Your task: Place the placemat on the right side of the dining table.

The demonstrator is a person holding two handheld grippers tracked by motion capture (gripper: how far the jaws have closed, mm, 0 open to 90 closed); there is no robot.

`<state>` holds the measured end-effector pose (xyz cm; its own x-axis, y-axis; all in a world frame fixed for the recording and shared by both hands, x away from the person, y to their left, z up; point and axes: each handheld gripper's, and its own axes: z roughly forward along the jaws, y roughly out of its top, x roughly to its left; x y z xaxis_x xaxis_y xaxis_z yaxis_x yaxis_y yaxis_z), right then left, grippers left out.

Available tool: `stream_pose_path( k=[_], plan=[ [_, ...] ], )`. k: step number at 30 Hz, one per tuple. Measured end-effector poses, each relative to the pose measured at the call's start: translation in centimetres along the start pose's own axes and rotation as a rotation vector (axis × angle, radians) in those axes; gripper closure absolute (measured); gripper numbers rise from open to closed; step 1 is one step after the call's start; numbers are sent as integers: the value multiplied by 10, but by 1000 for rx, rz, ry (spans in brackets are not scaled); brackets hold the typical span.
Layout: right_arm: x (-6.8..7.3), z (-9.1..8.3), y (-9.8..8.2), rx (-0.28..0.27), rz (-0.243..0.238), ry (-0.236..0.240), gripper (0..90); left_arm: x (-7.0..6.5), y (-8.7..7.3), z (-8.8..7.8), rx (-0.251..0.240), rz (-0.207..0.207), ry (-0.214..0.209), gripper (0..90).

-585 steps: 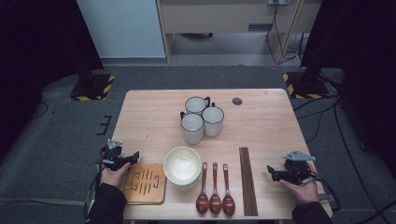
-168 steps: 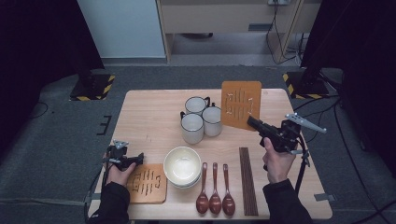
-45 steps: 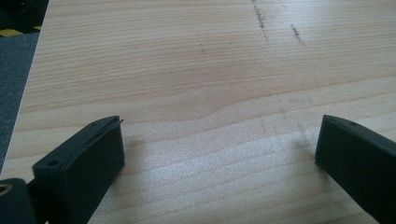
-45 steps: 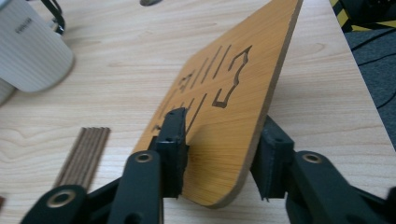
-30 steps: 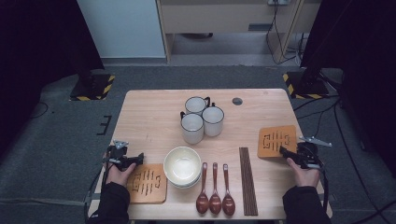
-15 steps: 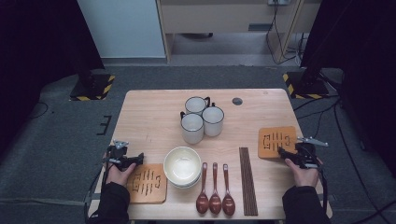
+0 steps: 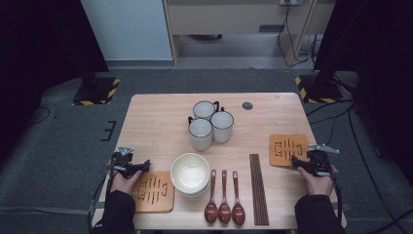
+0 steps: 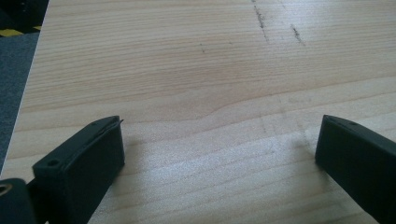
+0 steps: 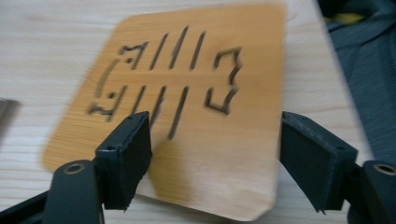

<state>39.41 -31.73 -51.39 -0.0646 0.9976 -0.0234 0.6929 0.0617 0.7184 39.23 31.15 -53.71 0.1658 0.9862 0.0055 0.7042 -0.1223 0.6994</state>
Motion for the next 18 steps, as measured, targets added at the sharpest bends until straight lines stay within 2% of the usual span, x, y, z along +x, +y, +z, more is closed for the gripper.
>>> stream_pose_path(
  k=[1,6,11,15,18],
  plan=[
    [1,1,0,10,-22,-10,255,0,0,0,0,0,0,1],
    [1,4,0,-3,-17,-3,281,0,0,0,0,0,0,1],
    [2,13,-1,30,-11,2,263,0,0,0,0,0,0,1],
    [2,18,-1,39,28,16,255,0,0,0,0,0,0,1],
    [2,19,-1,37,35,19,247,0,0,0,0,0,0,1]
  ],
)
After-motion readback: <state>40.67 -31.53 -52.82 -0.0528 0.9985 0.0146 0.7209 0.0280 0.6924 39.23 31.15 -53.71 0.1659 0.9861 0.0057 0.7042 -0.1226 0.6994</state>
